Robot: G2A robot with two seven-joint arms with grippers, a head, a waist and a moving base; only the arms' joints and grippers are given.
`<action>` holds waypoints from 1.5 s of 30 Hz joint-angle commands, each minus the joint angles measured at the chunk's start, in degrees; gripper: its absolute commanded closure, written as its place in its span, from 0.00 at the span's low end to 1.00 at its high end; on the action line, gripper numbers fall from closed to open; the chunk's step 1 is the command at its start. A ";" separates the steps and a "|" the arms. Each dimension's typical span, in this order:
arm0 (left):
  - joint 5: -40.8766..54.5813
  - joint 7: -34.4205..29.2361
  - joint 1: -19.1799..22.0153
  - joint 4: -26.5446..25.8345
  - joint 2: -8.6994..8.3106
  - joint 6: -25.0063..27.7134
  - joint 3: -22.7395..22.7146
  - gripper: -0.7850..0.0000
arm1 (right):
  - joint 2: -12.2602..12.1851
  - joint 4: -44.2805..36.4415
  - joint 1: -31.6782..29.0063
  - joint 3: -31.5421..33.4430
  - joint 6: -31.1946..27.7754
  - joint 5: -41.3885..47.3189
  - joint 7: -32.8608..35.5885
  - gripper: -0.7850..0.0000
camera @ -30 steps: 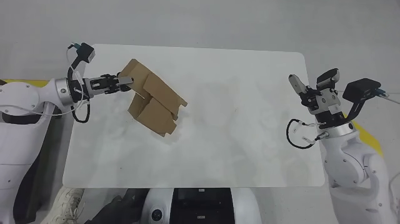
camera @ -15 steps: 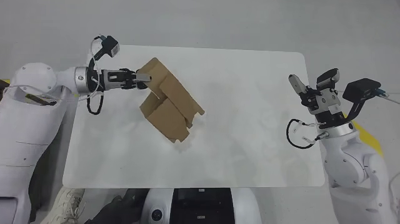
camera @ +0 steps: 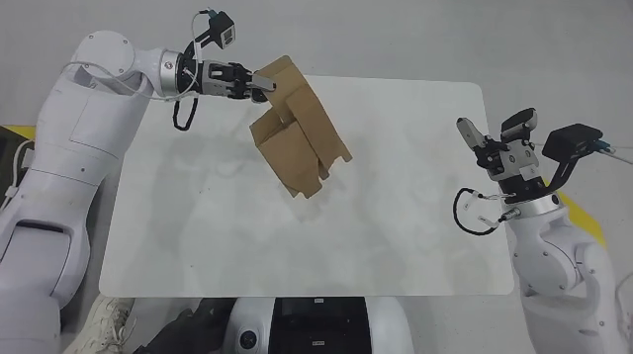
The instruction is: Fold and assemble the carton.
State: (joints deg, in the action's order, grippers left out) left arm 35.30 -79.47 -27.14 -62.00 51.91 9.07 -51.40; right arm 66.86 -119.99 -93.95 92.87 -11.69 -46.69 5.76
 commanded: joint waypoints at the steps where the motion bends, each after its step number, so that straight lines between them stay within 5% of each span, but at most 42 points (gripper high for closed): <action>1: -0.06 0.12 -0.08 -0.13 -0.04 -0.05 -0.05 1.00 | 0.00 0.00 0.00 0.00 0.00 0.00 0.00 0.00; 8: -0.06 0.12 -0.08 -0.13 -0.04 -0.05 -0.05 1.00 | 0.04 0.35 0.13 -0.05 0.78 0.21 0.52 0.00; 16: -0.06 0.12 -0.08 -0.13 -0.04 -0.05 -0.05 1.00 | 0.15 2.83 3.41 -6.72 1.28 5.46 14.73 0.00; 31: -0.06 0.12 -0.08 -0.13 -0.04 -0.05 -0.05 1.00 | -0.03 9.32 7.63 -12.44 -3.12 44.78 43.07 0.00; 45: -0.06 0.12 -0.08 -0.13 -0.04 -0.05 -0.05 1.00 | 1.19 12.39 8.70 -18.61 -10.36 51.39 31.29 0.00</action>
State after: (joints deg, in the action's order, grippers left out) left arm 35.24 -79.35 -27.22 -62.13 51.87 9.03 -51.45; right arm 68.06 -107.58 -85.24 74.25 -22.10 4.57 36.51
